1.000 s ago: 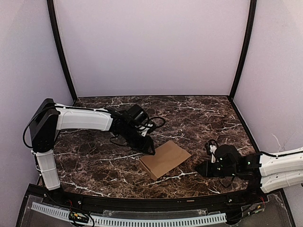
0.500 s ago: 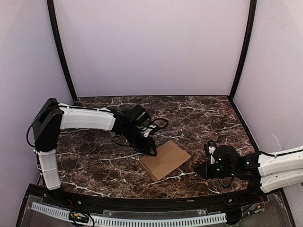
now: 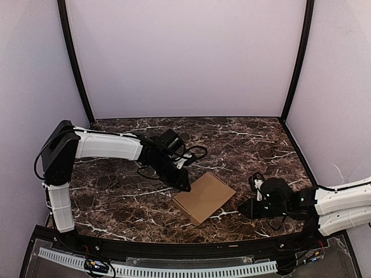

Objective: Fold the paper box

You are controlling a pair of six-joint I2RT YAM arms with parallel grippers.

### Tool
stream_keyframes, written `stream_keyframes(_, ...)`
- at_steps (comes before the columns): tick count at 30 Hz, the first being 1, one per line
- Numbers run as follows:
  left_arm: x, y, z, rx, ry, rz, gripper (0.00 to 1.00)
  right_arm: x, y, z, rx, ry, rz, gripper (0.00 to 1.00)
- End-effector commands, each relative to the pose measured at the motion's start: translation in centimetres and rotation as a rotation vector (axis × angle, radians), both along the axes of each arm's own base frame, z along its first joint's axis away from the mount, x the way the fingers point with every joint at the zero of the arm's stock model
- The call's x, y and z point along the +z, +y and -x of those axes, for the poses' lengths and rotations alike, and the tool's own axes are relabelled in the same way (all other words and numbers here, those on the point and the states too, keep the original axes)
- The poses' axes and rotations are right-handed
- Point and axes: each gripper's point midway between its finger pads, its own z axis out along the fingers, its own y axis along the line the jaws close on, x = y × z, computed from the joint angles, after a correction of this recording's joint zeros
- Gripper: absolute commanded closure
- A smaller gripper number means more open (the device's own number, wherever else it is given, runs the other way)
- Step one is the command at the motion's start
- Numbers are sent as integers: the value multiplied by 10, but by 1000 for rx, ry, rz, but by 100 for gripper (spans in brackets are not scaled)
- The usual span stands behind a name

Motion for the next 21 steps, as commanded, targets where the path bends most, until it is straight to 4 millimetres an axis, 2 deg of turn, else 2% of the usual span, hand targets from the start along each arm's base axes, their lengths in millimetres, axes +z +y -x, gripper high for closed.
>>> stream_keyframes(1,-26,17,8,-2,33,-97,87,10,8,-5,8,-20,-23,86)
stream_keyframes(9,-38,21,14,-4,57,-111,99,12,8,-5,7,-23,-28,86)
stream_keyframes(17,-44,23,16,-2,62,-118,99,13,9,-5,10,-27,-25,86)
stream_keyframes(21,-37,22,13,0,43,-104,99,18,12,-7,17,-34,-30,86)
